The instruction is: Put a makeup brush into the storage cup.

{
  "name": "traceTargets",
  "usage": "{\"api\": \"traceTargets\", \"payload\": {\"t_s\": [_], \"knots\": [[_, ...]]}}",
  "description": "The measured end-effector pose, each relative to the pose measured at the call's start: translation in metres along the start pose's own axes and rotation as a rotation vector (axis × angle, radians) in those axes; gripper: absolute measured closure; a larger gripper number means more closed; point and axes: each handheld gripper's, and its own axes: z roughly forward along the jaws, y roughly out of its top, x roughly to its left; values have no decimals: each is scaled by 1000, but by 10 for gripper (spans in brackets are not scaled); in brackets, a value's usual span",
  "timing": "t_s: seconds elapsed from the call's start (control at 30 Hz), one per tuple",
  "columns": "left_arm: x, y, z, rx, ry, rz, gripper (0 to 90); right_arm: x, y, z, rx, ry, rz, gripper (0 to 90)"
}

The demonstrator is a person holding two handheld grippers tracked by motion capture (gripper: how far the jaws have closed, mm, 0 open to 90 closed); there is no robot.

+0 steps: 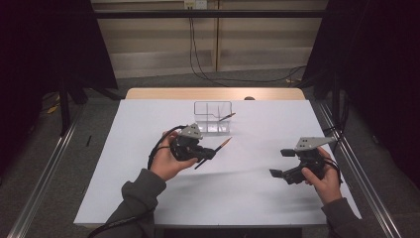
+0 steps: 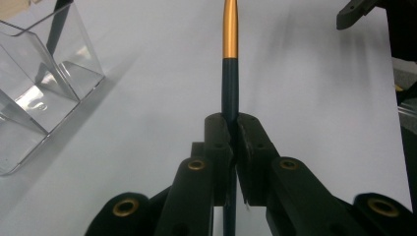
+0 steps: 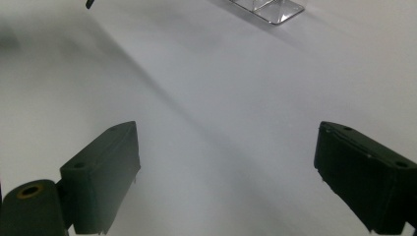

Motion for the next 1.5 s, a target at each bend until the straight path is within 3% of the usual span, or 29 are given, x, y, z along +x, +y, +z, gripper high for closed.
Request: {"api": "traceTargets", "payload": {"t_s": [0.13,0.47,1.1,1.5], "knots": [[2,0,1,-36,14,-22,841,-1,-1,-1,-7,-1,-1,93],[6,2,0,-180,46,-92,841,-1,-1,0,-1,-3,-2,93],[10,6,4,-327,81,-170,841,-1,-2,-1,-3,-1,0,93],[12,9,4,-406,112,-193,841,-1,-1,-1,-13,6,-8,93]]}}
